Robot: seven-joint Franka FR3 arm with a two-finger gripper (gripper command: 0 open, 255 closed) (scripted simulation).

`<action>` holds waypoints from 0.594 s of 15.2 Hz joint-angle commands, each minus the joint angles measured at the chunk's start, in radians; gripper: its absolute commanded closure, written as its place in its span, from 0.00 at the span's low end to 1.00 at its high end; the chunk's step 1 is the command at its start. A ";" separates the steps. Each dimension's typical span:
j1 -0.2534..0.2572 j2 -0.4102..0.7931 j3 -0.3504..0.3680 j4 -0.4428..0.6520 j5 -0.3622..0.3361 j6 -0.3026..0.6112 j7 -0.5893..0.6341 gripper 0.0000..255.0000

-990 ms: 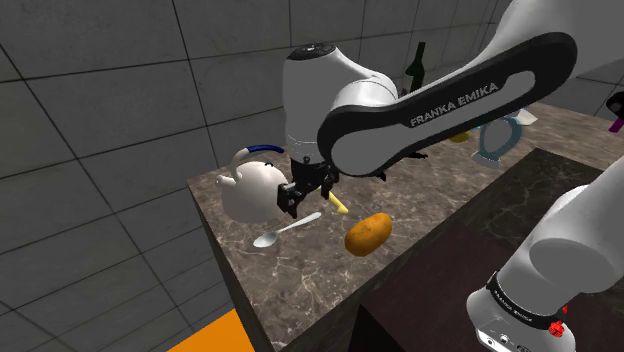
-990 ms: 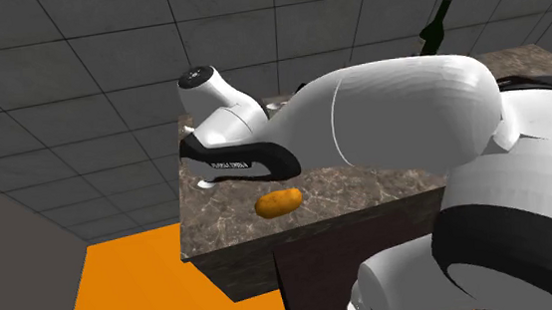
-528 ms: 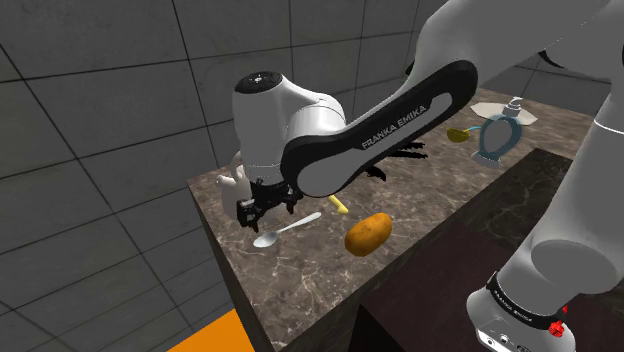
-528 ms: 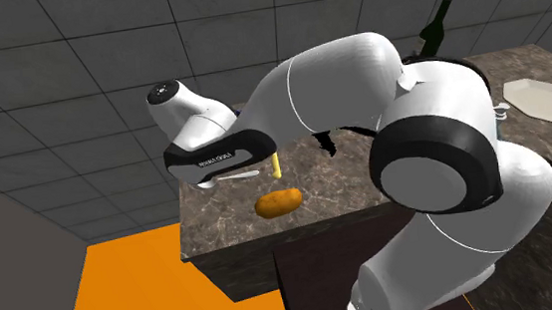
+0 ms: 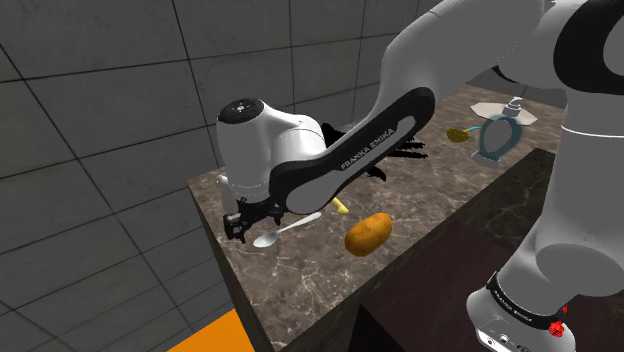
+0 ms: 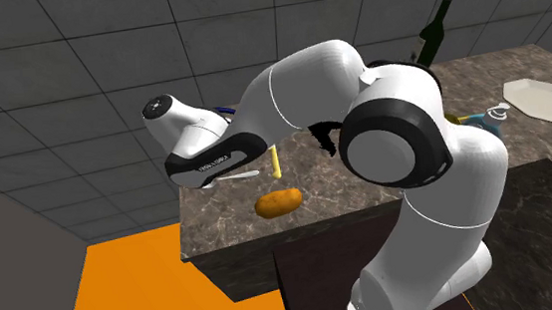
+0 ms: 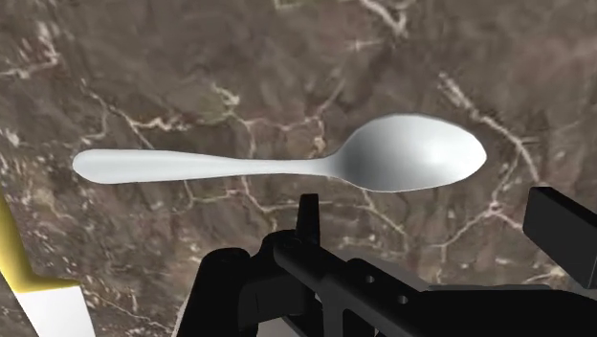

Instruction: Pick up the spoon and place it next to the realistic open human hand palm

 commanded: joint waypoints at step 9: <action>0.007 0.023 -0.012 -0.010 -0.025 0.026 0.017 0.00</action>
